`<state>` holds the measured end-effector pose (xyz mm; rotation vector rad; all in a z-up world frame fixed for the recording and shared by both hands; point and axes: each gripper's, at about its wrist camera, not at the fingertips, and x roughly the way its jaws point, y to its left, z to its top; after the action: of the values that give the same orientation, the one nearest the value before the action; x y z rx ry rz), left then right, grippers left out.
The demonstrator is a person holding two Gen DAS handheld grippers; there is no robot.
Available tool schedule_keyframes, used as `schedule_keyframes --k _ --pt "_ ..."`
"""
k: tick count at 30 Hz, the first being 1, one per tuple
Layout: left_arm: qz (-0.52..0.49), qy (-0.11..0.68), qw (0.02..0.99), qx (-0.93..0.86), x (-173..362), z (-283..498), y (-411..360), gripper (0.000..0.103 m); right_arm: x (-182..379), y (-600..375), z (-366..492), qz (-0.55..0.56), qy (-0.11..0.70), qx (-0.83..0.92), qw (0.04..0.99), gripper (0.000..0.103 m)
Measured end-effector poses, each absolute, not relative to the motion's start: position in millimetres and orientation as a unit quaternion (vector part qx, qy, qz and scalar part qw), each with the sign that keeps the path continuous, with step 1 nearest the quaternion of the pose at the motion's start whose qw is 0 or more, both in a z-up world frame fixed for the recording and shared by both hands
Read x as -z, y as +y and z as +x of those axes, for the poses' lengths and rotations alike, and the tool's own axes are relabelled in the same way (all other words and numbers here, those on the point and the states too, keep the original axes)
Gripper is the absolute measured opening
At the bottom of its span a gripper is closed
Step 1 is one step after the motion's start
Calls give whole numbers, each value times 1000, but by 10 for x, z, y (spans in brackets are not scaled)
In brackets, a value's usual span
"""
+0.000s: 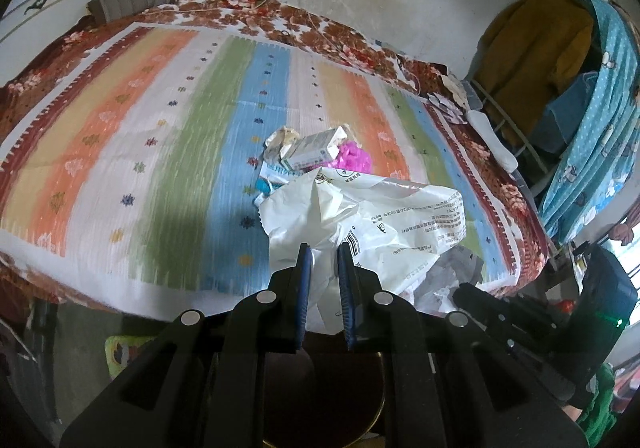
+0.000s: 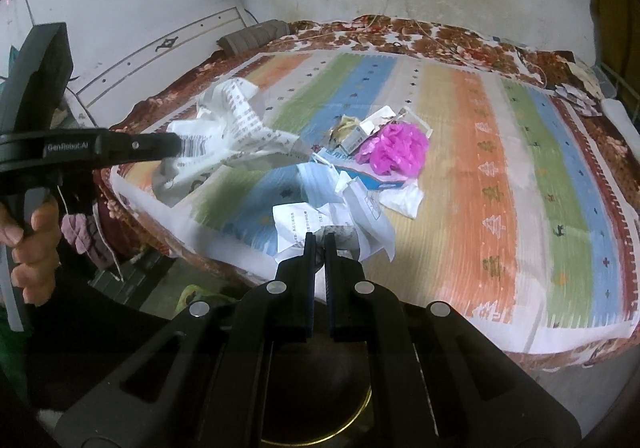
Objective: Collect trash
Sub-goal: 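Grasp the white plastic bag with the left tool while the right tool carries receipts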
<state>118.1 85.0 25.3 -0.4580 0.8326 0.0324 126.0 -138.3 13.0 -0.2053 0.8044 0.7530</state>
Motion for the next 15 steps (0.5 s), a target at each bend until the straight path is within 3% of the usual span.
schedule_keyframes --k 15 --pt "-215 417 883 -32 -44 727 667 13 117 -1488 829 -112 402 -354 837 4"
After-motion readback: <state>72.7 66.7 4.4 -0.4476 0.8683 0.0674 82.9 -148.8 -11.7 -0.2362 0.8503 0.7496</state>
